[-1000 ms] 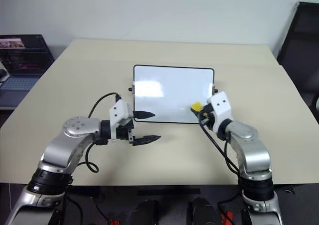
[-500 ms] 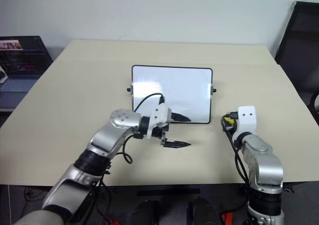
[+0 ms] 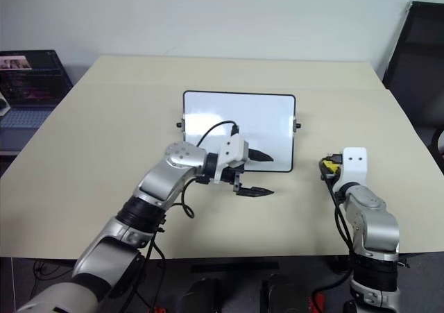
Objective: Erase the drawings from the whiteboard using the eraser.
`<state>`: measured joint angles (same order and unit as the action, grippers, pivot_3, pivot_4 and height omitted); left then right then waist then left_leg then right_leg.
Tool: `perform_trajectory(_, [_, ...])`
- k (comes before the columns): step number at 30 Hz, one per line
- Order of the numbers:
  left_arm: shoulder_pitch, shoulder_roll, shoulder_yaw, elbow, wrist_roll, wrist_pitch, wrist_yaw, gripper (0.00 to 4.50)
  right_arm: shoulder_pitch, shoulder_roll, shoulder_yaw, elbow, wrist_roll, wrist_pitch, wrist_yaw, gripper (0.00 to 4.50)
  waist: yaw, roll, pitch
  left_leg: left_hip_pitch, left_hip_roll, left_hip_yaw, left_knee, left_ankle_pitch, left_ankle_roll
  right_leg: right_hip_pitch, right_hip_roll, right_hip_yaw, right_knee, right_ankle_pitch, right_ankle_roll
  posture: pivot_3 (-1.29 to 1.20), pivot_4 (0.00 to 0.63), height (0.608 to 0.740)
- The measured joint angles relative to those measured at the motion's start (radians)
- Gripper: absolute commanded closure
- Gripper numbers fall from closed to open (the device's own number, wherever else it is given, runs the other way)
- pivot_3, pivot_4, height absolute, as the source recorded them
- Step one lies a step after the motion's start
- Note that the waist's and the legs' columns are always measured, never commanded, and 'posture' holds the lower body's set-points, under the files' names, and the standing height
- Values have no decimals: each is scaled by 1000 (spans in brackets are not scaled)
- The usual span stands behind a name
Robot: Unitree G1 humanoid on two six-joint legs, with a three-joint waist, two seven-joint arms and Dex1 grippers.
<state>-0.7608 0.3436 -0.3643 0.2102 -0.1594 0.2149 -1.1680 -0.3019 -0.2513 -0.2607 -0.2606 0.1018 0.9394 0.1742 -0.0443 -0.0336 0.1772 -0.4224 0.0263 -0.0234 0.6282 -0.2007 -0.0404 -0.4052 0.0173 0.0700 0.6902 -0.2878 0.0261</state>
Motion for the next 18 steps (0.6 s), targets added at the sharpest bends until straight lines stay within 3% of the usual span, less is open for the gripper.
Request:
perform_trajectory(9, [7, 7, 3, -6, 1, 19, 1, 0, -6, -9, 0, 43, 17, -57, -1, 113, -1, 0, 0, 0, 0, 0, 0, 0, 0, 0, 0, 0, 0, 0, 0, 0, 150, 740])
perform_trajectory(15, [9, 14, 49, -6, -3, 22, 29, 0, -16, -11, 0, 45, 38, -101, 2, 17, -1, 0, 0, 0, 0, 0, 0, 0, 0, 0, 0, 0, 0, 0, 0, 0, 150, 740])
perform_trajectory(18, [35, 27, 127, -20, -25, 30, 97, 0, 6, -34, 7, -53, 59, -128, 34, 17, -2, 0, 0, 0, 1, -1, 0, 0, 0, 0, 0, 0, 0, 0, 0, 0, 150, 740])
